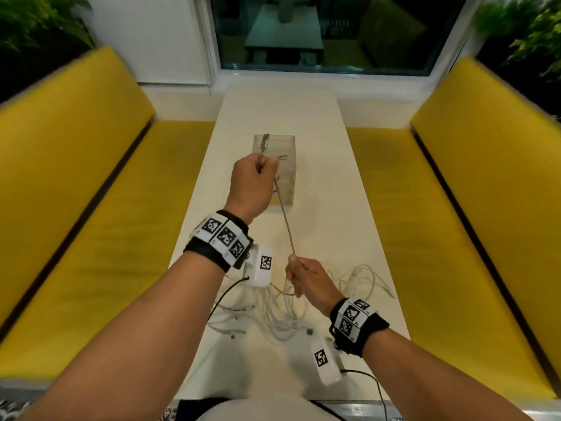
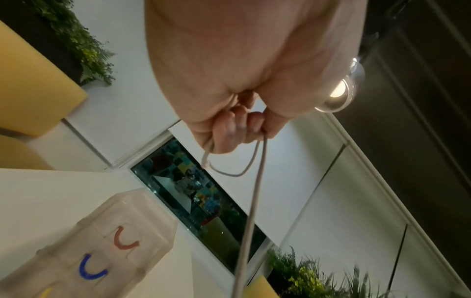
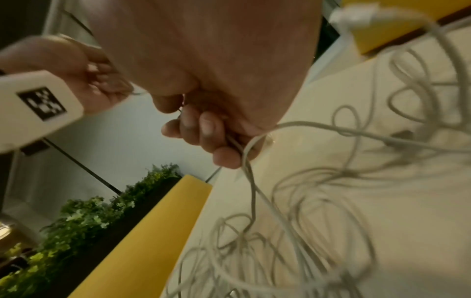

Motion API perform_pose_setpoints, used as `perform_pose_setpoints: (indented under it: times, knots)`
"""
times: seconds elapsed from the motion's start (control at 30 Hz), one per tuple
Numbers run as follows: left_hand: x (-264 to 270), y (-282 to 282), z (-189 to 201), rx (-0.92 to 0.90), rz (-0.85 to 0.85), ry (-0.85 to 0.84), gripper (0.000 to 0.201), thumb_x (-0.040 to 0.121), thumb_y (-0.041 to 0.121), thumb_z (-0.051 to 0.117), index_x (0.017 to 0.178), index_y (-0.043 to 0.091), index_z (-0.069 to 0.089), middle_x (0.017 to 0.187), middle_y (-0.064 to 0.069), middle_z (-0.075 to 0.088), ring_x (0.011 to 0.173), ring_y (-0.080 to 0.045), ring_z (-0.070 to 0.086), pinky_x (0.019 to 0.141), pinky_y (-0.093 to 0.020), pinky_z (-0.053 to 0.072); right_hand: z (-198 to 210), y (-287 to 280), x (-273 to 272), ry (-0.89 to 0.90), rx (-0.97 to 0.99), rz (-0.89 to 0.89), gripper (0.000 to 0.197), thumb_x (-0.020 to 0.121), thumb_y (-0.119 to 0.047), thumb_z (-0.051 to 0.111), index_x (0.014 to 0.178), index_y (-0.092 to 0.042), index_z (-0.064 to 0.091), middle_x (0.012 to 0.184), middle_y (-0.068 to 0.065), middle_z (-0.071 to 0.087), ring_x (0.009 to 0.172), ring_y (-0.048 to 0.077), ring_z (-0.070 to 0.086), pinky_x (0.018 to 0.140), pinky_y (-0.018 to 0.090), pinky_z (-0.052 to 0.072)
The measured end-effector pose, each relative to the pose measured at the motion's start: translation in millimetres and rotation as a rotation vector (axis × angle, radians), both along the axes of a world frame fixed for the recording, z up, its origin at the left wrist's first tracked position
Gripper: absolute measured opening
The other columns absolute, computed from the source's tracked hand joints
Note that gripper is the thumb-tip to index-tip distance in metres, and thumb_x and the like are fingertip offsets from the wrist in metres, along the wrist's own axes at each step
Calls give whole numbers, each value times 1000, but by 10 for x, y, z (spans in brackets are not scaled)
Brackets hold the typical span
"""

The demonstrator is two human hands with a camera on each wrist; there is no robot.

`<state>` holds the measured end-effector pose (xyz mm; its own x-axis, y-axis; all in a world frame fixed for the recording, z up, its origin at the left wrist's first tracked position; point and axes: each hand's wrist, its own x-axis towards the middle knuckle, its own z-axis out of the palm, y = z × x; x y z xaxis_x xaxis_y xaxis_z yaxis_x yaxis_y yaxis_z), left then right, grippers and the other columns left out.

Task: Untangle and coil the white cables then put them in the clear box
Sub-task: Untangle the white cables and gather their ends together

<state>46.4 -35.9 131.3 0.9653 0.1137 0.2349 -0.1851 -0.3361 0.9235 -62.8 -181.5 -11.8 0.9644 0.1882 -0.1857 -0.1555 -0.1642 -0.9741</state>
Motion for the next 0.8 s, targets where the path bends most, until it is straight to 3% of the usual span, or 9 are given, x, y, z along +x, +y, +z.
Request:
perform_pose_setpoints:
  times: [0.07, 0.13, 0.23, 0.4, 0.5, 0.63, 0.73, 0.8]
  knots:
    - [40, 31, 38, -30, 12, -36, 42, 100, 24, 59, 63, 17, 42, 58, 3, 42, 49, -5, 36, 55, -25, 34, -89, 0, -60, 16, -19, -4, 51, 103, -46, 45, 70, -9, 54, 66, 9, 43, 57, 20, 40, 59, 33, 39]
    - [34, 42, 91, -83, 21, -60, 39, 98, 31, 59, 66, 17, 43, 60, 0, 41, 57, -16, 37, 57, -31, 36, -134, 5, -86, 36, -15, -3, 49, 103, -42, 46, 67, -9, 50, 64, 6, 40, 58, 19, 38, 60, 32, 40]
    - [-1, 57, 247, -211, 81, -90, 37, 89, 46, 58, 65, 23, 43, 59, 1, 41, 60, -21, 37, 55, -37, 37, -158, 31, -112, 100, -3, 29, 47, 104, -35, 47, 65, -8, 46, 59, -2, 37, 55, 13, 35, 61, 29, 39]
    - [15, 158, 419, -299, 149, -188, 32, 89, 43, 64, 67, 26, 49, 57, 9, 43, 57, -17, 38, 56, -35, 40, -164, 109, -134, 113, -50, 59, 55, 102, -45, 46, 55, -18, 42, 56, -1, 36, 54, 16, 34, 65, 36, 34]
    - [-73, 218, 283, -247, 133, -138, 33, 87, 50, 67, 70, 26, 51, 61, 11, 43, 57, -11, 39, 56, -31, 42, -26, 146, -74, 55, -32, 39, 61, 105, -46, 41, 60, -4, 41, 57, 3, 35, 55, 20, 32, 63, 35, 32]
    - [-210, 276, -50, -197, 107, -72, 39, 96, 43, 61, 76, 10, 55, 58, 12, 38, 55, -9, 34, 54, -31, 38, 221, 133, 100, 14, 37, -48, 51, 106, -42, 42, 69, -7, 47, 56, -1, 36, 52, 18, 32, 55, 33, 33]
    - [-391, 202, -272, -143, -61, -27, 40, 98, 27, 63, 75, -4, 55, 59, 4, 36, 53, -7, 30, 53, -25, 34, 419, 80, 271, 19, 25, -21, 44, 106, -37, 42, 72, -10, 46, 57, -4, 33, 50, 14, 28, 52, 31, 30]
    - [-468, 131, -404, -74, -154, 40, 43, 95, 29, 68, 74, -7, 55, 59, 0, 39, 54, -9, 33, 54, -24, 34, 567, 52, 350, -3, -8, 28, 42, 107, -33, 42, 70, -14, 44, 54, -11, 36, 47, 7, 29, 49, 24, 26]
